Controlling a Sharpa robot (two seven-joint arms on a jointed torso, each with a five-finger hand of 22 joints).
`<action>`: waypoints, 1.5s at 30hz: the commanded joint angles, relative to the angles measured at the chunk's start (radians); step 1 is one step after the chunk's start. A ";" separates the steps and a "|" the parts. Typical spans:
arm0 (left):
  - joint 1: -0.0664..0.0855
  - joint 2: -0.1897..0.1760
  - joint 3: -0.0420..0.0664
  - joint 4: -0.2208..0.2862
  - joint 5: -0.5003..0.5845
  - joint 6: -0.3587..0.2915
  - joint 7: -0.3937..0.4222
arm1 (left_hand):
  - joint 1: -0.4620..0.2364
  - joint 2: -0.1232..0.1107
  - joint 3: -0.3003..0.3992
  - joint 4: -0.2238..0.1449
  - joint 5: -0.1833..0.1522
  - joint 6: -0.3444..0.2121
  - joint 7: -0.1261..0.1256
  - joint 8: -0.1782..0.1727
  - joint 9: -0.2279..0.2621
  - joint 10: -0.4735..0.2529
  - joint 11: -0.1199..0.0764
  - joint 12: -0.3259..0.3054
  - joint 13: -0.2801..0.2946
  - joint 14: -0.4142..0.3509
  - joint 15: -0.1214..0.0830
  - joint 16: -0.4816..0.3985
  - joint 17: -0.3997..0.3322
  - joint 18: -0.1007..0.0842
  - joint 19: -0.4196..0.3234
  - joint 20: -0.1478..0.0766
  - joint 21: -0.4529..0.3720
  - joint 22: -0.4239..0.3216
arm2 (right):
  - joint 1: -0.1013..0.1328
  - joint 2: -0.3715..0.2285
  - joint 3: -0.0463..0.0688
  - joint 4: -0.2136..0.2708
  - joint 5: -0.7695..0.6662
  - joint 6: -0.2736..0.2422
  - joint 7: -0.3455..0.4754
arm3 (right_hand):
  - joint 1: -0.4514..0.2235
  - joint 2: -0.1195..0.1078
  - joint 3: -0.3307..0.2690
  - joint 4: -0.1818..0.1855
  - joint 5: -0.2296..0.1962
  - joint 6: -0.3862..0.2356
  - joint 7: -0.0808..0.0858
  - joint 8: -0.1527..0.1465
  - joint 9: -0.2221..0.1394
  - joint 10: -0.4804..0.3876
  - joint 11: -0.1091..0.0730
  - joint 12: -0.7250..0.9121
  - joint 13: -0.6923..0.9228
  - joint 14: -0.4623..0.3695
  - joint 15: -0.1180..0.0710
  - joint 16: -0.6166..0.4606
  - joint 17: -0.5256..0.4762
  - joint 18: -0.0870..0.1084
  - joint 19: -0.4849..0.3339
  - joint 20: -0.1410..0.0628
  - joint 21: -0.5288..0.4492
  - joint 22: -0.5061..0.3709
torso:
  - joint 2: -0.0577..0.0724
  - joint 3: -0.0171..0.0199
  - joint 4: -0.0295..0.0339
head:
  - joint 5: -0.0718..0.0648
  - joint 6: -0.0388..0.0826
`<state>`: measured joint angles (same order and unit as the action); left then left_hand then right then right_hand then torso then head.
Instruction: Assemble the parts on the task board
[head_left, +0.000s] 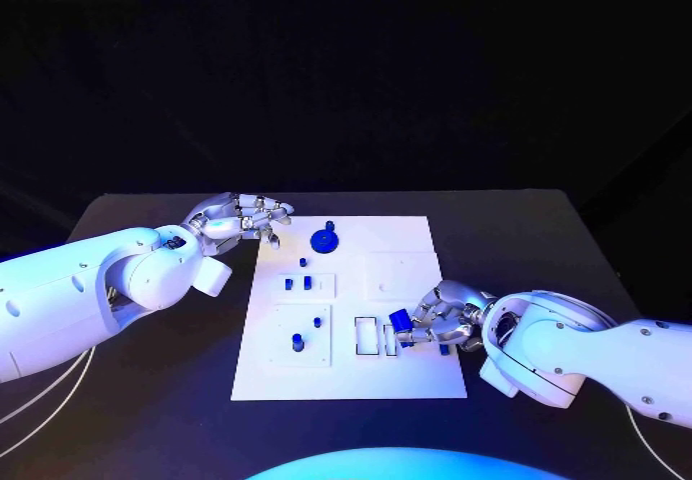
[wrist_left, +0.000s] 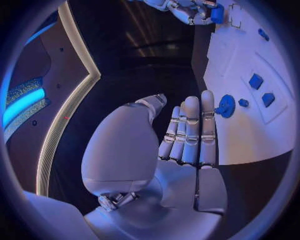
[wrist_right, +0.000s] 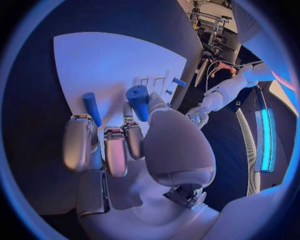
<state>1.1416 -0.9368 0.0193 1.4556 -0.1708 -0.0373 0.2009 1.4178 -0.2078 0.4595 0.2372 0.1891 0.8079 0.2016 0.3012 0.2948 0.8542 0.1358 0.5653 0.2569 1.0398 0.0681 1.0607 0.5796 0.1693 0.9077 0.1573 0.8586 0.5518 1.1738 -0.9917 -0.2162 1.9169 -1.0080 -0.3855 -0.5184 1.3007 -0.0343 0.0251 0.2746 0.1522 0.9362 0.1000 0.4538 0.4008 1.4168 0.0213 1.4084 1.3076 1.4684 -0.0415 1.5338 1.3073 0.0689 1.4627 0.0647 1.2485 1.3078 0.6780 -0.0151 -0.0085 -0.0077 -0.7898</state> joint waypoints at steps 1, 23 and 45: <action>0.000 0.001 0.000 0.003 -0.002 0.006 0.020 | -0.009 0.002 -0.005 0.002 0.000 -0.009 0.000 0.007 -0.001 -0.007 0.001 0.003 -0.002 -0.005 -0.002 -0.004 -0.001 0.014 -0.002 0.006 -0.003 -0.001 | 0.013 -0.001 0.001 0.013 0.073 -0.031 0.029 | 0.007 0.000 0.000 0.007 0.004 0.014 -0.007 0.005 0.008 0.004 -0.004 0.001 0.038 0.084 -0.006 0.003 0.171 -0.012 0.022 -0.005 0.003 0.188 | 0.000 -0.0007 0.0001 | 0.000 0.002; 0.000 0.005 0.000 0.004 0.004 0.004 0.033 | -0.007 0.001 -0.006 0.002 0.001 -0.010 -0.001 0.008 -0.001 -0.008 0.001 0.004 -0.002 -0.006 -0.002 -0.004 -0.001 0.014 -0.001 0.006 -0.004 -0.002 | 0.017 0.114 0.001 -0.039 0.060 0.076 -0.020 | -0.022 0.000 -0.020 0.016 0.003 0.019 -0.007 0.006 0.005 0.005 -0.004 -0.002 0.040 0.084 -0.007 0.003 0.171 -0.012 0.022 -0.007 0.002 0.187 | 0.001 -0.0003 -0.0010 | 0.009 0.003; 0.000 0.004 0.000 0.006 0.004 0.010 0.026 | -0.005 0.001 -0.007 0.002 0.001 -0.011 -0.001 0.008 -0.002 -0.009 0.001 0.005 -0.002 -0.006 -0.002 -0.004 -0.001 0.014 -0.001 0.006 -0.005 -0.003 | 0.005 0.155 0.001 -0.078 -0.024 0.082 -0.054 | -0.094 0.007 -0.078 0.018 0.001 0.026 -0.012 0.020 0.007 0.004 -0.008 -0.011 0.037 0.084 -0.011 0.003 0.170 -0.011 0.021 -0.009 -0.001 0.187 | 0.002 -0.0007 0.0002 | 0.017 -0.003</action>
<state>1.1412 -0.9341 0.0188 1.4585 -0.1696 -0.0386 0.2178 1.4178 -0.2078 0.4595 0.2372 0.1891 0.8043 0.1980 0.3059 0.2949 0.8542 0.1358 0.5653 0.2562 1.0399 0.0681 1.0607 0.5797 0.1694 0.9076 0.1572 0.8586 0.5509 1.1809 -0.8379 -0.2135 1.8421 -0.9959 -0.3170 -0.5554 1.2118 -0.0259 -0.0485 0.2924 0.1484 0.9608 0.0828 0.4726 0.4093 1.4202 0.0180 1.4033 1.3074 1.4647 -0.0450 1.5338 1.3077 0.0689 1.4664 0.0610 1.2485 1.3076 0.6795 -0.0163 -0.0082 0.0082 -0.7933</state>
